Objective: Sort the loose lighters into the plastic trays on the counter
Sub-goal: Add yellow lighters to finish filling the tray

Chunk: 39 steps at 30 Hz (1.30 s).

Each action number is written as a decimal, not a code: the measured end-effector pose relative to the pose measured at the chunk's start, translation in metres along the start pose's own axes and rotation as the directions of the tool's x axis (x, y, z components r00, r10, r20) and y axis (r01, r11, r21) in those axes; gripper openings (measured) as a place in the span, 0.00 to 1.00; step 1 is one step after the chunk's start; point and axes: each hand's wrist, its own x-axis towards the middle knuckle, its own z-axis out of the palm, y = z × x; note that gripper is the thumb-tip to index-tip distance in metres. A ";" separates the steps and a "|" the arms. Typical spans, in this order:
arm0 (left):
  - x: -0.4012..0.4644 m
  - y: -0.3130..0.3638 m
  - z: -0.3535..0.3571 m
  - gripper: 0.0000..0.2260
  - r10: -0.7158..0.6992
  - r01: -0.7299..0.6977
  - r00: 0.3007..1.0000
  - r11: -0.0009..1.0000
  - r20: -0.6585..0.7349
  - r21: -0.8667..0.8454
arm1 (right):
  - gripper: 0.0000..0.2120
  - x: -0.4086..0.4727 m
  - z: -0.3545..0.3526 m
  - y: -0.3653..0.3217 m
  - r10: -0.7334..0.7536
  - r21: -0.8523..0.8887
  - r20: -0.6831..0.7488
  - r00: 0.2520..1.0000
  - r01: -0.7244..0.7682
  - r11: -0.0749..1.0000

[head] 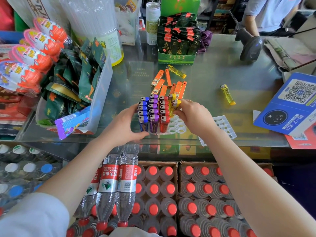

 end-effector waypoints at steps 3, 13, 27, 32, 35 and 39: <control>-0.001 0.003 0.001 0.35 0.019 -0.019 1.000 0.999 -0.009 -0.042 | 0.11 0.001 0.001 -0.004 0.016 -0.045 0.030 0.999 -0.014 0.999; 0.001 0.006 0.001 0.33 0.020 -0.020 1.000 0.998 -0.008 -0.065 | 0.10 -0.011 0.011 0.005 0.208 0.153 -0.108 0.972 -0.191 0.970; 0.022 0.016 0.009 0.30 0.028 -0.029 1.000 0.994 -0.008 -0.102 | 0.19 0.008 0.000 0.107 0.644 -0.006 -0.229 0.730 -0.662 0.749; 0.023 0.015 0.010 0.30 0.021 -0.023 1.000 0.995 -0.020 -0.098 | 0.16 0.026 0.003 0.099 0.579 0.073 -0.148 0.802 -0.575 0.815; 0.022 0.018 0.009 0.30 0.022 -0.024 0.999 0.995 -0.028 -0.099 | 0.13 0.034 0.003 0.083 0.490 0.047 -0.040 0.871 -0.488 0.871; 0.018 0.015 0.011 0.31 0.023 -0.028 0.999 0.994 -0.048 -0.106 | 0.10 0.030 -0.005 0.050 0.316 0.283 -0.048 0.947 -0.291 0.914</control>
